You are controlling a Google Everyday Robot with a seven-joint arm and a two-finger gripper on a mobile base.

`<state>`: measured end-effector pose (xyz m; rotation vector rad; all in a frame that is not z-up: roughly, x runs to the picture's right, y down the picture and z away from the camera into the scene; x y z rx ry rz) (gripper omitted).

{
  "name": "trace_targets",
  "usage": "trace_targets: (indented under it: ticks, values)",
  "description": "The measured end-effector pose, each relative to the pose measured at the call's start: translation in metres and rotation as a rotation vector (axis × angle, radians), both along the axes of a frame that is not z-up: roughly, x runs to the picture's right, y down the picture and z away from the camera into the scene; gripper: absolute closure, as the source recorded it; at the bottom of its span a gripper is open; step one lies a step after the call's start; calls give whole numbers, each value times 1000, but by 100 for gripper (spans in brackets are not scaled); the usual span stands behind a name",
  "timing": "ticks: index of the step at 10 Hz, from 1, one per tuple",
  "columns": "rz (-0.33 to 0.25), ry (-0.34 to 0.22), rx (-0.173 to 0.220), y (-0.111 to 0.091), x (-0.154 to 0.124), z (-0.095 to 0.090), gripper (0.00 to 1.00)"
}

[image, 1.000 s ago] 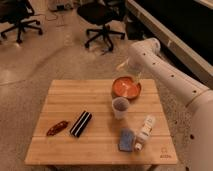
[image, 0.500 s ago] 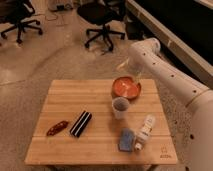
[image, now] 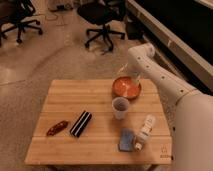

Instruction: Push the ceramic bowl across the table

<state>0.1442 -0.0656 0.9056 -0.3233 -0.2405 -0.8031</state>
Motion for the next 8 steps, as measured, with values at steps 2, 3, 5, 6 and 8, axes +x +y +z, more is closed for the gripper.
trace_targets:
  ticks: [2,3,5,6,8]
  values:
    - [-13,38,-16,2,11,19,20]
    - [-22,67,-27,4,21,30,20]
    - [-39,116,-50,9,37,46,20]
    - [-49,136,-64,13,42,54,20]
    - [-66,166,-94,23,49,71,20]
